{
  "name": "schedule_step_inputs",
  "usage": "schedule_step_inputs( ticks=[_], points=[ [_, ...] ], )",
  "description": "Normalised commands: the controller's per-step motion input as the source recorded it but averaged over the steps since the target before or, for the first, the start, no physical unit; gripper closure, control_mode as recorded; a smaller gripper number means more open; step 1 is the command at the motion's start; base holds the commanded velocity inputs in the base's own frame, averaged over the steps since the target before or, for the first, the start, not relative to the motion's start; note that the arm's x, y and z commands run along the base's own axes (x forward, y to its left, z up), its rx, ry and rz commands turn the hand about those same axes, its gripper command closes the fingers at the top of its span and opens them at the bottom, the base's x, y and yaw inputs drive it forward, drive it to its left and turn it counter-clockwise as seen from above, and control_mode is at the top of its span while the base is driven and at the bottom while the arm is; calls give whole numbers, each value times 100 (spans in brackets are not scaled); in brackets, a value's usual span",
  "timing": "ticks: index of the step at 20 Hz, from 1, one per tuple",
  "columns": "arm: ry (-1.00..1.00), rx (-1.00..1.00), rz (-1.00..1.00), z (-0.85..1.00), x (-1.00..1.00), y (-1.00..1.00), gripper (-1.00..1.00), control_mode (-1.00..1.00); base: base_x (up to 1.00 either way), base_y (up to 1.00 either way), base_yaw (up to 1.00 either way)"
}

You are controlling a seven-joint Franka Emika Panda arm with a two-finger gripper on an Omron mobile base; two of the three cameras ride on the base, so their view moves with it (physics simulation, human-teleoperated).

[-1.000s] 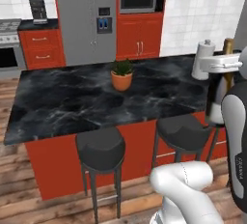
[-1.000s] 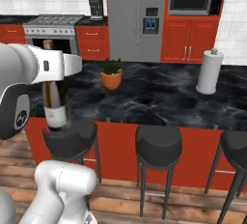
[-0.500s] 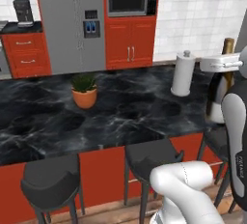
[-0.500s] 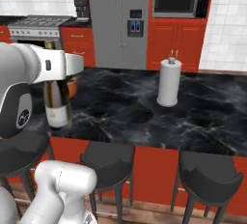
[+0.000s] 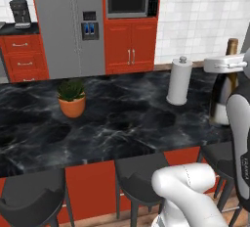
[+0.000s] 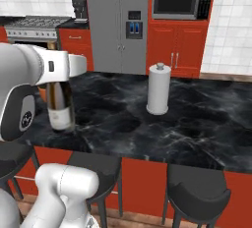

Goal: Get the candle and the wine from the cabinet and move them to the dining counter.

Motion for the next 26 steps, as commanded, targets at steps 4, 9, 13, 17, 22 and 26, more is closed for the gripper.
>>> schedule_step_inputs(
  ticks=[4, 9, 13, 17, 22, 26],
  points=[
    [0, 0, 0, 0, 0, 0, 100, 100, 17, -4, 0],
    [0, 0, 0, 0, 0, 0, 100, 100, 37, -4, 0],
    [0, 0, 0, 0, 0, 0, 100, 100, 50, -2, 0],
    [0, 0, 0, 0, 0, 0, 100, 100, 46, -4, 0],
    [0, 0, 0, 0, 0, 0, 100, -100, 3, 0, 0],
    [0, 0, 1, 0, 2, -3, 100, -100, 0, 0, 0]
  ],
)
